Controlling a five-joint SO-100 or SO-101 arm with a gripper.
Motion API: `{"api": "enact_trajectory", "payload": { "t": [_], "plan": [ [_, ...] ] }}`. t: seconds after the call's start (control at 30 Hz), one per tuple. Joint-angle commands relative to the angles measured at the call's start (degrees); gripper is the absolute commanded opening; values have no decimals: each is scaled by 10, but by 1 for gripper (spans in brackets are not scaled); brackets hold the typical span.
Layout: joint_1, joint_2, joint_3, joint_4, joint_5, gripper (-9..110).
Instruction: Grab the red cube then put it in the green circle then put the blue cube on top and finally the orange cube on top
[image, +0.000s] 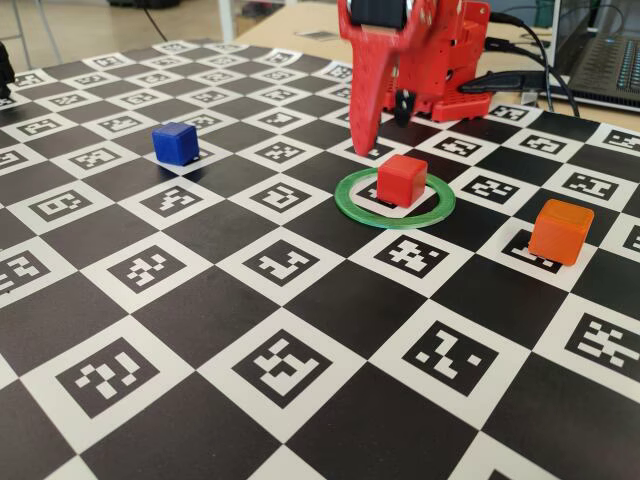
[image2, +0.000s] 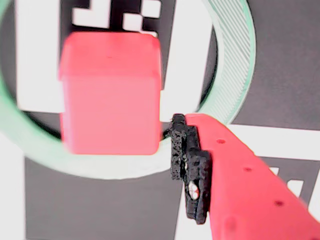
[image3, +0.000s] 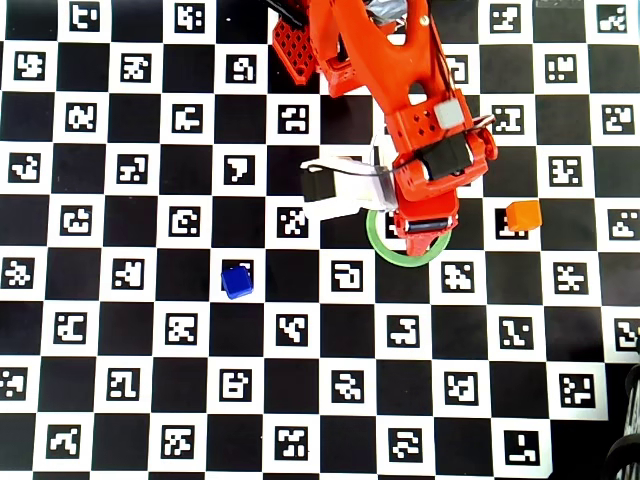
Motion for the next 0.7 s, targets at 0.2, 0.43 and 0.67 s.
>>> {"api": "enact_trajectory", "payload": {
  "t": [0.2, 0.43, 0.67],
  "plan": [
    [185, 33, -121, 85, -134, 34],
    [298, -53, -199, 82, -240, 34],
    [355, -189, -314, 77, -286, 39]
  ]
}}
